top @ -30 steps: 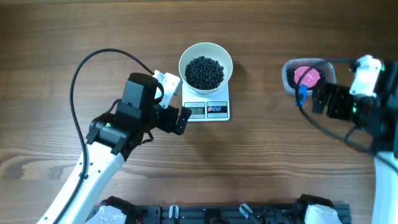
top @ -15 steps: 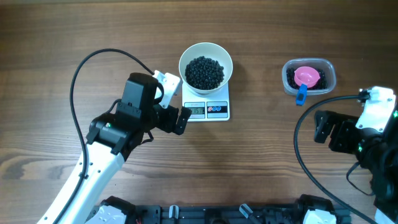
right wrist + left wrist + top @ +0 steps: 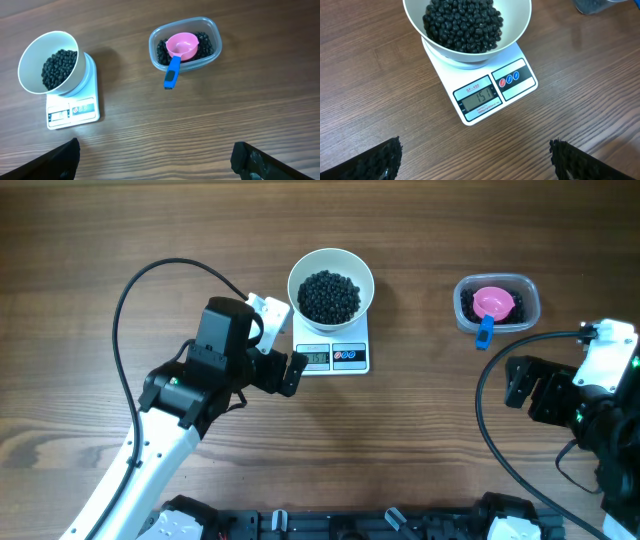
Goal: Scoop item into bowl and weigh 150g on scale
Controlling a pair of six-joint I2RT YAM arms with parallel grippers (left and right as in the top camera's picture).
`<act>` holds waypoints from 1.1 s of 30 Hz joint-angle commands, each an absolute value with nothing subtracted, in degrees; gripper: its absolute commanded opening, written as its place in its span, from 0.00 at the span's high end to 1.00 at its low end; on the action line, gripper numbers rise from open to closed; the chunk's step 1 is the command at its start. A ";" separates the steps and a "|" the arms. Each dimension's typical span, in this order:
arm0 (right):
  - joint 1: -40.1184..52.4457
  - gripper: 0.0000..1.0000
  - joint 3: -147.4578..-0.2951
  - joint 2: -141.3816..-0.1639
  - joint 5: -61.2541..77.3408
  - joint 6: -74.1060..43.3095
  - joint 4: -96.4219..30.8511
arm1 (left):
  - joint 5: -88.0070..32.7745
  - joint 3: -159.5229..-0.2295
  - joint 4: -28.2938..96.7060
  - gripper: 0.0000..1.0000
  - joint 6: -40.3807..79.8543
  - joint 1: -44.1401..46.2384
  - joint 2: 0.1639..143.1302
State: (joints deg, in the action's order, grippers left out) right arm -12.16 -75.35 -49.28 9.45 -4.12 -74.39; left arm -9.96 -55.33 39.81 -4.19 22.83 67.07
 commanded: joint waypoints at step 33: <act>-12.08 0.00 -75.72 -50.17 10.33 -4.91 -74.00 | -10.83 -55.07 39.66 0.00 -4.25 23.14 67.20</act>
State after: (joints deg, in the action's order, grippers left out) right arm -12.16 -75.35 -49.32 9.45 -4.34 -74.30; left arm -9.96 -55.33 39.81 -4.19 22.83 67.07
